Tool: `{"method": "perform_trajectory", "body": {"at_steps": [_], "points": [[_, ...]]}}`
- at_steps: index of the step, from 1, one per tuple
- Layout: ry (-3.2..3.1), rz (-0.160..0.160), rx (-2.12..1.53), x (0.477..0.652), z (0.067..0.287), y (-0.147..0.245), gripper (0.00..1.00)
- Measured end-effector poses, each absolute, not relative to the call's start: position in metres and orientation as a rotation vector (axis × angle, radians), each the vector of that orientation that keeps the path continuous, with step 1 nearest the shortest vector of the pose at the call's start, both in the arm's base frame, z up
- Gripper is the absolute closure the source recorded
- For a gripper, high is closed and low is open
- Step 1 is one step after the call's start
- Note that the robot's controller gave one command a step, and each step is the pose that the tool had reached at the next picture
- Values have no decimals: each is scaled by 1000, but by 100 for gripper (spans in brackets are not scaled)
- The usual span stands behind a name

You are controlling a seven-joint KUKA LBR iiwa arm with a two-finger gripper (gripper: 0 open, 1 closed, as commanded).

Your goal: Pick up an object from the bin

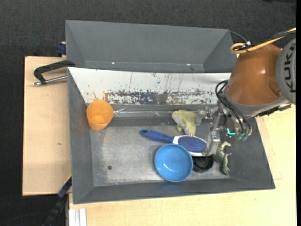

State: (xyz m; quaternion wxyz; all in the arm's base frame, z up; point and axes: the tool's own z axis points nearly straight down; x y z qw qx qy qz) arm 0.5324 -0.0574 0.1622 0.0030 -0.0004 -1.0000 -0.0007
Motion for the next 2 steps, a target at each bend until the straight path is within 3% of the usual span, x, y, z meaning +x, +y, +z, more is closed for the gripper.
{"method": "perform_trajectory", "body": {"at_steps": [1, 2], "points": [[-3126, -7, -187, 551, 68, -8, 0], [-3135, -3, -191, 553, 71, -11, 100]]}}
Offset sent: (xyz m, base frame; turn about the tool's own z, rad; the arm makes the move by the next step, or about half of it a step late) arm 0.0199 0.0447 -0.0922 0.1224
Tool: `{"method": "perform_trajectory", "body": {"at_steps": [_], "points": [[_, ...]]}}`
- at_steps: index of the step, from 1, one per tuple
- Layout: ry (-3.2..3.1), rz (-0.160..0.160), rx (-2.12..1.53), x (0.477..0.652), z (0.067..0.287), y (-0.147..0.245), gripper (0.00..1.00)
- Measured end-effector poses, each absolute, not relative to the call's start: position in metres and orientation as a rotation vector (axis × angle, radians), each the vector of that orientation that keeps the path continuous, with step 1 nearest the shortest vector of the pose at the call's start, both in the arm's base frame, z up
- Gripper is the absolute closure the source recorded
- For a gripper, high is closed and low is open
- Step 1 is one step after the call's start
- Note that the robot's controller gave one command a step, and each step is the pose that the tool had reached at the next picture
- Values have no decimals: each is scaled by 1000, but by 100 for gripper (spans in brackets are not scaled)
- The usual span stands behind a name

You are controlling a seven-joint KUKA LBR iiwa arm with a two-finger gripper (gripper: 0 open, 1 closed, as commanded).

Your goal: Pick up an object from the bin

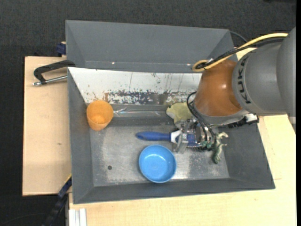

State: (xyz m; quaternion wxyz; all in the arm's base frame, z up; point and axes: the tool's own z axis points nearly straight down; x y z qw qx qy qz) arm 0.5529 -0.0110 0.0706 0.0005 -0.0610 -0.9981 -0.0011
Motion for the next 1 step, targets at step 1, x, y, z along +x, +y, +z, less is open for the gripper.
{"method": "perform_trajectory", "body": {"at_steps": [1], "points": [[-3156, -1, -38, 510, 361, 6, 100]]}}
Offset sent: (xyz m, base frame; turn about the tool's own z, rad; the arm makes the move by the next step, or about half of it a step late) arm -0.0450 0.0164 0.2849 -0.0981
